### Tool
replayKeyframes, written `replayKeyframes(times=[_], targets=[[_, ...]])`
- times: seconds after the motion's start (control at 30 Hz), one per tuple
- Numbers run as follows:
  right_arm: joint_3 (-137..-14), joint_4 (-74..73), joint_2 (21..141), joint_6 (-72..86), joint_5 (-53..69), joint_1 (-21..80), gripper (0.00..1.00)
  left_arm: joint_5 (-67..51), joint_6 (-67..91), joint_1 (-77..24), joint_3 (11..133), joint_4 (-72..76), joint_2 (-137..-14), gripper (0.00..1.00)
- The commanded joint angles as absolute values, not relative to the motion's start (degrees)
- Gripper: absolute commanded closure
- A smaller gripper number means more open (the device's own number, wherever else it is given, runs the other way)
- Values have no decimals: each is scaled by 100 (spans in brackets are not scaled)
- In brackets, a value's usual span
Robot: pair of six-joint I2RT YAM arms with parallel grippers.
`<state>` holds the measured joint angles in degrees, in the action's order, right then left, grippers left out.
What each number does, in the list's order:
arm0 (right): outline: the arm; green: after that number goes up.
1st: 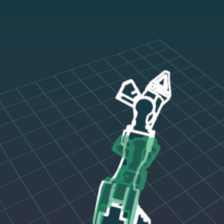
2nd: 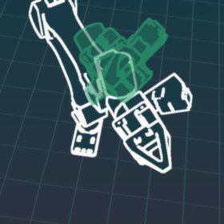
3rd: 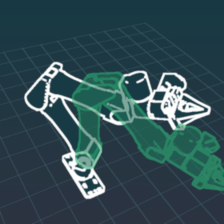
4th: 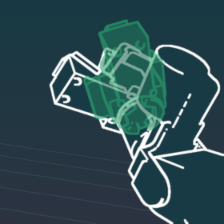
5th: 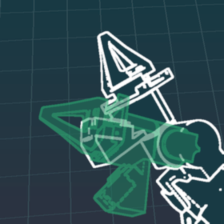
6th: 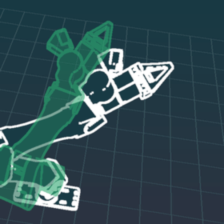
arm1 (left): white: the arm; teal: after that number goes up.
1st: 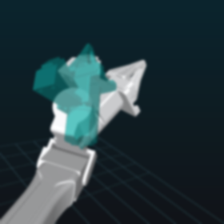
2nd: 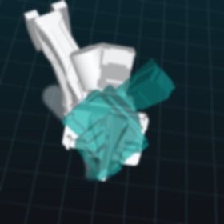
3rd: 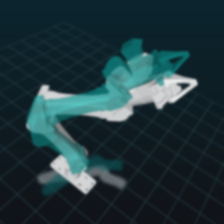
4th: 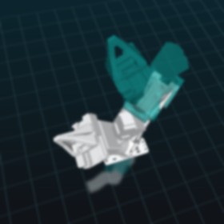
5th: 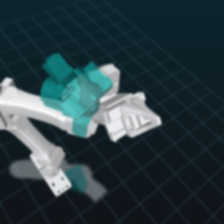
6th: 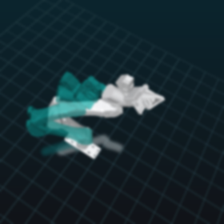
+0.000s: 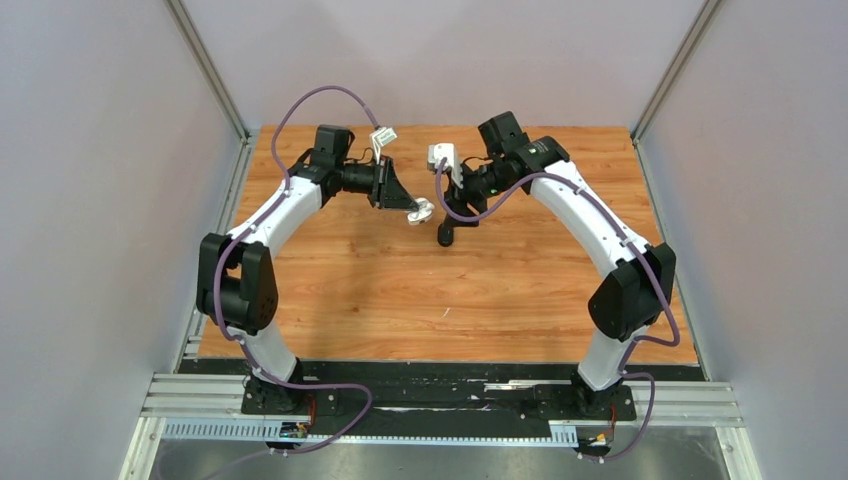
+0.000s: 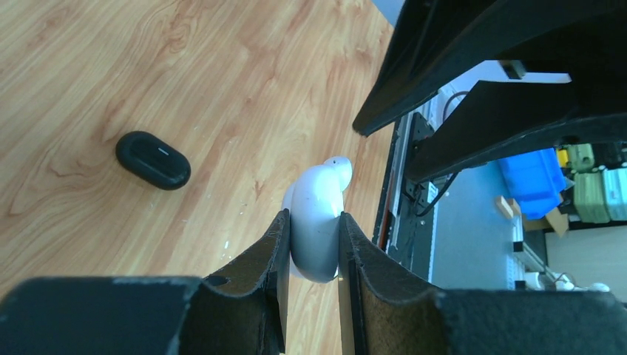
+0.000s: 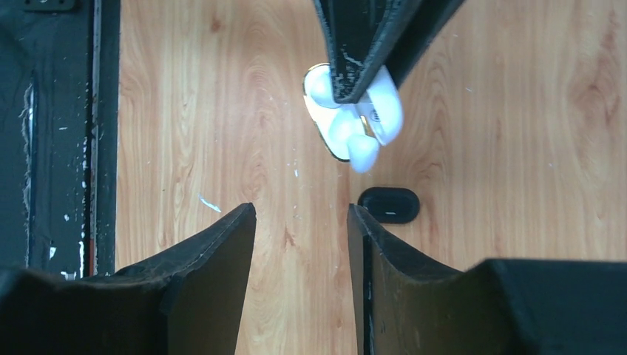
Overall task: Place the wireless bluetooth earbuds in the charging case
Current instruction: Adjust the earbud with the charging case.
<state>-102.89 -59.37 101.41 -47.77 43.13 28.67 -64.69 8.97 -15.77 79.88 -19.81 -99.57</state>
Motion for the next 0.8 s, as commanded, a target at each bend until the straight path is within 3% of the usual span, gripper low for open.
replayKeyframes(times=[0.0,0.77], targets=[[-10324,-6042,10159,-5505,4781,3032,49,-6603,310,-1604,7944,-2218,-9580,100],[-10603,-5731,10498,-5177,3192,3357,48,-6542,511,-1679,8051,-2338,-9607,100]])
